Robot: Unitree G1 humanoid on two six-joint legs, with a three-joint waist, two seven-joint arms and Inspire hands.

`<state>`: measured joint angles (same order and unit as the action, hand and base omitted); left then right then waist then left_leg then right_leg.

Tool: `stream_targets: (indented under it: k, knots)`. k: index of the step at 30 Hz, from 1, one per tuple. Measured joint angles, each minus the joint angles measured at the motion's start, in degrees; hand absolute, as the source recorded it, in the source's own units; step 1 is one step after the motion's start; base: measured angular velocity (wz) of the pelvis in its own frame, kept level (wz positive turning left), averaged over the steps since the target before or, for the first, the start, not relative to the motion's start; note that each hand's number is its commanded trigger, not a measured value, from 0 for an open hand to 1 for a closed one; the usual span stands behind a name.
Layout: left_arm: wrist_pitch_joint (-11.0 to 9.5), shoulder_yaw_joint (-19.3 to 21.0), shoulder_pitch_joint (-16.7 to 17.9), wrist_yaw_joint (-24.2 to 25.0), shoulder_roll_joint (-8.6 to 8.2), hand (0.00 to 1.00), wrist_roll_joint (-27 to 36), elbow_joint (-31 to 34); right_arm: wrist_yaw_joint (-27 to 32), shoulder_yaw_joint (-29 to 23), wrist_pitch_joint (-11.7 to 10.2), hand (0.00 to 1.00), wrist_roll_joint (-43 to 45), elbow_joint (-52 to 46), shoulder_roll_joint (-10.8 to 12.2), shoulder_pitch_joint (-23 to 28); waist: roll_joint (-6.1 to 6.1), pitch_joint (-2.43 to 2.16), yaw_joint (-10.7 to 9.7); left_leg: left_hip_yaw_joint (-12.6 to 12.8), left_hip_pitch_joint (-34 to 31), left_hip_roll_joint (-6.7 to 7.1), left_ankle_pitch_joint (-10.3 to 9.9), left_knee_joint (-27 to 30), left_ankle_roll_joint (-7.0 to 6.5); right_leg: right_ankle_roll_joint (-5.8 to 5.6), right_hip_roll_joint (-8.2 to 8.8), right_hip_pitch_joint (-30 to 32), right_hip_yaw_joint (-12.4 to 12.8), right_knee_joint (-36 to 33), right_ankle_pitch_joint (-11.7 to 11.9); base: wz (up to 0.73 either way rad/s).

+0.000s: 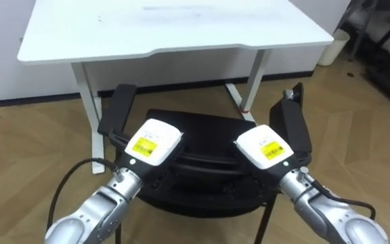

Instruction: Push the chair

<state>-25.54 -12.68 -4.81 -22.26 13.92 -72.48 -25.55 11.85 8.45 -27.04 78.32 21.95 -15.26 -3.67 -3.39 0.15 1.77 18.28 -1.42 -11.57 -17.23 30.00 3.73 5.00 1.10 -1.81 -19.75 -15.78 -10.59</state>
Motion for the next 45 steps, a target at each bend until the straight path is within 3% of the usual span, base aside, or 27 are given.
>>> stream_targets:
  k: [2,3,4,5,6,7,8,11,15,16,18,21,23,24,25,27,29,30,32,33,34,36,40,45]
  knots:
    - [0.0,0.2,0.6,-0.4,-0.11,1.00,0.0,0.2,-1.3,0.9,0.6,1.00,0.0,-1.5,-0.7,0.2,0.05,0.02,1.9,-1.3,-4.1,1.21,0.5,-2.7,-0.06,-0.07,0.41,-0.2,1.3,0.1,-0.6,-0.35]
    - [-0.2,0.2,0.9,-0.8,-0.18,1.00,0.0,0.3,-1.4,1.5,1.2,1.00,0.0,-2.6,-1.1,0.7,0.13,0.06,3.1,-2.2,-6.7,2.42,2.7,-7.0,-0.36,-0.26,0.90,-0.5,1.9,0.1,-0.9,-0.31]
    - [-0.5,0.6,1.4,-1.1,-0.36,1.00,-0.2,0.5,-1.4,1.7,1.6,1.00,0.0,-3.6,-1.3,1.2,0.26,0.07,3.6,-3.3,-8.8,3.53,7.6,-11.0,-0.94,-0.64,1.14,-0.8,2.1,0.2,-1.2,-0.22]
    - [-0.7,1.1,1.9,-1.2,-0.42,1.00,-0.2,1.0,-1.3,2.0,1.7,1.00,0.0,-4.0,-1.4,1.4,0.41,0.11,3.7,-3.6,-9.2,4.03,10.3,-13.2,-1.08,-0.82,1.15,-1.0,2.3,0.2,-1.5,-0.12]
    - [-0.8,1.5,3.2,-1.6,-0.14,1.00,-0.2,2.2,-1.2,3.0,2.1,1.00,-0.4,-4.8,-1.8,1.5,0.75,-0.05,3.9,-4.8,-8.9,4.81,15.4,-16.8,-1.61,-1.24,1.08,-1.3,2.5,-0.2,-2.4,-0.07]
    - [-0.8,1.7,3.9,-1.8,0.38,1.00,-0.2,3.7,-1.1,3.7,2.4,1.00,-1.9,-5.3,-2.4,1.5,0.86,-0.12,4.1,-6.4,-8.2,5.62,18.7,-18.4,-2.57,-1.74,0.96,-1.2,2.5,-0.4,-3.0,-0.04]
    - [-0.7,1.8,4.0,-1.9,0.68,1.00,-0.2,4.4,-1.0,4.0,2.6,1.00,-2.4,-5.7,-2.5,1.5,0.73,-0.05,4.4,-6.6,-8.0,6.09,19.6,-18.8,-3.17,-1.97,0.98,-1.2,2.5,-0.3,-3.2,0.06]
    - [-0.1,2.1,4.4,-1.6,1.66,1.00,0.4,6.6,-1.1,4.5,3.7,1.00,-2.4,-7.9,-2.4,1.5,0.31,-0.08,5.1,-6.6,-8.4,7.32,18.7,-18.1,-3.67,-2.80,1.75,-1.7,2.3,1.3,-3.7,0.10]
    - [0.2,2.5,4.6,-0.1,1.99,1.00,2.0,8.3,-1.7,5.5,5.5,1.00,-2.8,-10.5,-3.2,1.5,-0.15,0.03,6.6,-6.3,-8.8,9.01,14.7,-14.9,-3.96,-4.28,3.80,-2.8,2.3,-0.5,-6.0,0.10]
    - [0.2,2.5,4.6,0.5,2.03,1.00,2.3,8.7,-2.0,5.5,5.5,1.00,-2.9,-10.9,-3.5,1.5,-0.13,0.01,6.9,-6.3,-8.7,9.68,13.3,-13.7,-4.19,-5.50,5.02,-2.2,2.3,-3.5,-7.1,0.10]
    - [0.0,2.5,4.7,1.2,1.92,1.00,3.1,8.6,-2.2,5.7,5.7,1.00,-3.3,-11.0,-3.8,1.5,-0.19,0.08,6.6,-6.3,-8.1,10.57,11.6,-12.4,-4.95,-6.61,7.08,-0.6,2.2,-10.5,-7.8,0.24]
    - [-0.6,2.5,4.4,1.7,2.46,1.00,3.2,9.0,-2.6,6.4,6.0,1.00,-4.8,-11.0,-4.4,1.6,-1.76,0.51,6.9,-6.0,-6.1,12.46,9.3,-11.9,-6.27,-6.78,11.49,3.0,2.8,-22.7,-7.7,0.25]
    - [-0.6,2.5,4.3,1.9,2.54,1.00,3.2,9.2,-2.6,6.4,6.3,1.00,-5.1,-11.0,-4.3,1.6,-1.76,0.48,7.3,-6.4,-5.6,13.11,7.9,-10.5,-7.01,-7.95,12.75,3.5,3.0,-25.6,-6.4,0.11]
    - [-0.6,2.5,3.9,2.4,2.59,1.00,3.1,9.3,-2.5,6.4,6.6,1.00,-5.4,-11.0,-4.3,1.6,-1.32,0.65,7.5,-7.6,-5.2,13.12,7.1,-10.1,-7.27,-8.16,12.66,4.3,2.9,-27.7,-4.5,0.08]
    - [-0.6,2.5,3.4,2.7,2.78,1.00,3.1,9.4,-2.3,6.4,6.8,1.00,-5.7,-11.0,-4.2,1.6,-0.91,0.69,8.4,-8.8,-4.7,12.83,6.2,-10.5,-7.21,-8.09,12.47,5.9,3.9,-29.6,-4.5,0.04]
    - [-0.6,2.5,2.4,2.9,3.03,1.00,3.0,9.3,-1.4,6.6,7.7,1.00,-5.7,-11.0,-4.0,1.5,-0.31,1.09,9.6,-9.1,-4.2,11.93,5.9,-11.2,-7.12,-7.94,11.59,9.2,4.7,-29.7,-6.6,0.00]
    - [-0.8,2.5,2.4,2.7,3.68,1.00,3.1,9.3,-1.0,7.2,8.3,1.00,-5.7,-11.2,-3.9,1.4,0.51,1.17,10.3,-9.6,-3.5,10.98,5.6,-11.9,-6.65,-7.79,10.56,12.6,5.5,-26.2,-7.0,0.08]
    - [-0.9,2.5,2.5,2.6,3.72,1.00,3.2,9.3,-0.9,7.7,8.3,1.00,-5.8,-11.3,-3.9,1.4,0.59,1.18,11.0,-10.0,-2.7,10.87,5.4,-12.8,-6.33,-7.79,10.13,14.3,5.9,-21.0,-6.6,0.23]
    - [-1.2,3.2,3.0,2.6,4.03,1.00,3.2,9.3,-0.9,8.3,8.4,1.00,-6.0,-11.4,-3.5,1.5,0.59,1.18,11.1,-11.0,-1.3,10.76,4.6,-13.2,-5.40,-7.62,9.64,14.9,6.2,-10.2,-3.0,0.30]
    - [-1.3,3.7,4.1,2.5,4.35,1.00,3.2,9.3,-1.2,8.8,8.3,1.00,-6.0,-11.3,-2.9,1.7,0.93,0.97,11.0,-11.8,0.2,10.30,3.7,-13.0,-4.40,-7.38,8.68,14.2,6.5,-6.3,3.9,0.24]
    - [-1.3,3.9,5.6,2.2,4.13,1.00,3.2,9.5,-1.5,9.1,7.7,1.00,-6.3,-11.4,-3.4,2.3,1.93,0.16,10.8,-12.4,1.2,9.26,3.1,-13.2,-3.46,-6.32,7.36,11.9,5.6,-5.2,4.4,0.15]
    - [-1.3,3.9,7.4,1.5,4.16,1.00,3.2,10.8,-2.2,9.3,7.1,1.00,-6.7,-11.8,-4.0,2.4,2.70,-0.02,10.5,-12.5,2.5,8.21,3.1,-15.1,-2.43,-5.64,5.41,10.1,5.3,-3.6,4.2,0.03]
    - [0.3,3.9,8.9,2.1,2.81,1.00,3.2,13.1,-4.7,9.3,7.1,1.00,-6.6,-12.6,-5.1,1.2,2.73,-0.06,9.2,-12.3,4.7,6.94,3.7,-17.6,-1.47,-5.08,3.37,8.3,5.2,-1.9,3.8,0.00]
    - [1.3,4.0,8.9,3.2,3.25,1.00,3.1,14.2,-6.6,9.1,7.4,1.00,-6.6,-13.3,-4.2,1.0,2.64,-0.04,8.2,-12.1,5.3,6.40,3.6,-17.8,-1.26,-5.22,2.73,6.6,4.6,-0.1,3.6,0.06]
